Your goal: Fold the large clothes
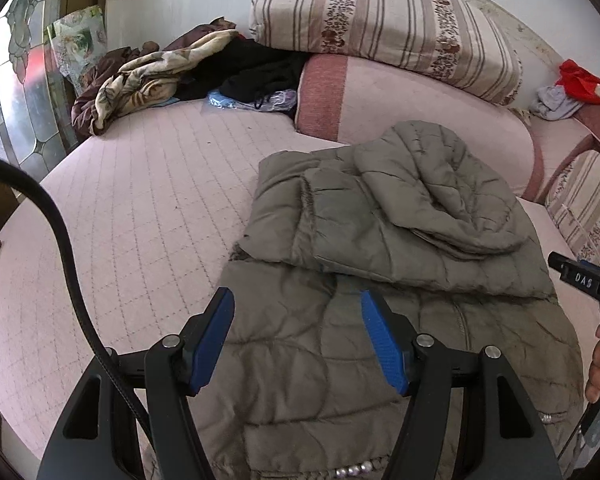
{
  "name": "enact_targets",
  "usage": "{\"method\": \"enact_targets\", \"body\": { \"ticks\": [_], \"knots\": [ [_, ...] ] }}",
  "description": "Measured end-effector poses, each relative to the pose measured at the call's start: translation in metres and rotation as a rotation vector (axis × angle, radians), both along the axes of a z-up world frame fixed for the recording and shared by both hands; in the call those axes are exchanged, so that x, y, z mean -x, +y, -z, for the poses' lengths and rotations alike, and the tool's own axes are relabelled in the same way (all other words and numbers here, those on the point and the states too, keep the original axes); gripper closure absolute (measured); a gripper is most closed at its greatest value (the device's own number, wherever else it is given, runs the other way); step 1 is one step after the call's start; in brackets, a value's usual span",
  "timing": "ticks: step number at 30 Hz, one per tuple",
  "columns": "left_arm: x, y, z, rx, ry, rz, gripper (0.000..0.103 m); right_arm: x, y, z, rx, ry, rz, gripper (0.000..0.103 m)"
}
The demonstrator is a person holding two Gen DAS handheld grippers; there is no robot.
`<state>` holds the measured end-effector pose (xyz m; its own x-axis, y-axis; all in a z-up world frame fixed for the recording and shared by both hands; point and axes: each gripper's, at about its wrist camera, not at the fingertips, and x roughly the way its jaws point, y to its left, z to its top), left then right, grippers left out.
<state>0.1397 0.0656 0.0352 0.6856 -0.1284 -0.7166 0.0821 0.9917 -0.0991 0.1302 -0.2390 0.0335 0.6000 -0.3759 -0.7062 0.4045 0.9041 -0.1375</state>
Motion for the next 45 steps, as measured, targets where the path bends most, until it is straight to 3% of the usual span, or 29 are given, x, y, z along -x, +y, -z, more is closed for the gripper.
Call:
{"method": "enact_targets", "body": {
  "ticks": [8,15,21,25,30,32,34,37,40,45],
  "knots": [
    [0.006,-0.012,0.001,-0.010,0.000,0.036,0.038,0.003,-0.002,0.009,-0.003,-0.021,-0.015,0.032],
    [0.002,-0.024,0.001,-0.097,0.015,0.048,0.038,0.003,-0.011,0.025,-0.031,-0.029,-0.051,0.032],
    [-0.052,-0.039,-0.035,-0.080,0.039,0.060,0.038,-0.032,-0.019,-0.002,-0.045,-0.096,-0.072,0.031],
    [-0.104,-0.070,-0.048,-0.065,0.025,0.051,0.035,-0.066,-0.014,0.004,-0.010,-0.069,-0.081,0.030],
    [-0.163,-0.117,-0.007,-0.174,0.090,0.049,0.035,-0.094,-0.024,0.048,-0.062,0.033,-0.069,0.030],
    [-0.177,-0.122,0.022,-0.197,0.150,0.037,0.035,-0.097,-0.031,0.060,-0.077,0.043,-0.071,0.023],
    [-0.180,-0.121,0.043,-0.202,0.170,0.013,0.034,-0.097,-0.038,0.067,-0.079,0.032,-0.077,0.016],
    [-0.174,-0.127,0.051,-0.248,0.117,0.008,0.033,-0.094,-0.044,0.066,-0.097,0.027,-0.092,0.013],
    [-0.163,-0.134,0.042,-0.286,0.109,0.038,0.033,-0.079,-0.038,0.051,-0.035,-0.002,-0.088,0.015],
    [-0.118,-0.120,0.010,-0.209,0.082,0.040,0.034,-0.025,-0.018,0.016,0.058,-0.089,-0.109,0.015]
  ]
}}
